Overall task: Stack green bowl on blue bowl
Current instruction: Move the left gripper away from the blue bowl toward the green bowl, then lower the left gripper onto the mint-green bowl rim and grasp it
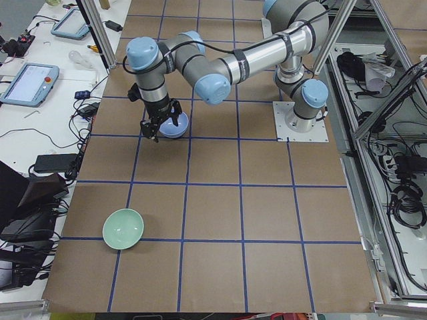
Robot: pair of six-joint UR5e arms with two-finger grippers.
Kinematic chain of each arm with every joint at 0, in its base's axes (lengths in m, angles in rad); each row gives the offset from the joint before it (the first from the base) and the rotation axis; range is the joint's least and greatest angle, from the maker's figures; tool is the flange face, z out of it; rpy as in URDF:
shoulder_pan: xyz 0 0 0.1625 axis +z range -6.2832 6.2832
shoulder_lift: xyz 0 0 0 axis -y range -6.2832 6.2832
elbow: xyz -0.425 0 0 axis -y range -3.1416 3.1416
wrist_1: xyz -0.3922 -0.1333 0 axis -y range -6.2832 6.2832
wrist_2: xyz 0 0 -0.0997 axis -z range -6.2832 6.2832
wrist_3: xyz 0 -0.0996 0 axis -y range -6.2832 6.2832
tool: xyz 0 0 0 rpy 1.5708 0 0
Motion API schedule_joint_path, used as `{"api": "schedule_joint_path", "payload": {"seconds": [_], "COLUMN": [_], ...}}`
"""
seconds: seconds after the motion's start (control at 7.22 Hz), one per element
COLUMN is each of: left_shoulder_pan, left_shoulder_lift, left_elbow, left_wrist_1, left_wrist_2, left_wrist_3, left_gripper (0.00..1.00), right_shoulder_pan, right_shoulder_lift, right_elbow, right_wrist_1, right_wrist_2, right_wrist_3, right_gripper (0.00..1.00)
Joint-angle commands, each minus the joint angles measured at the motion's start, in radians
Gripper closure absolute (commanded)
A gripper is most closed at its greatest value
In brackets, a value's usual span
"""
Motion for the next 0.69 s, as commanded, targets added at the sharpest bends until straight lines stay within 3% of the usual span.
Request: {"api": "schedule_joint_path", "payload": {"seconds": [0.0,0.28,0.55], "left_shoulder_pan": [0.071,0.132,0.168], "left_shoulder_lift": [-0.205,-0.346,-0.445], "left_elbow": [0.183,0.332,0.392], "left_wrist_1": [0.096,0.093,0.094], "left_wrist_2": [-0.024,-0.06,-0.103], "left_wrist_3": [0.313,0.588,0.767], "left_gripper": [0.0,0.0,0.01], "right_shoulder_pan": [0.0,0.0,0.0], "right_shoulder_lift": [-0.001,0.0,-0.001], "right_elbow": [0.0,0.0,0.0], "right_wrist_1": [0.0,0.0,0.0], "right_wrist_2": [0.0,0.0,0.0], "right_wrist_3": [0.0,0.0,0.0], "right_gripper": [0.0,0.0,0.0]}}
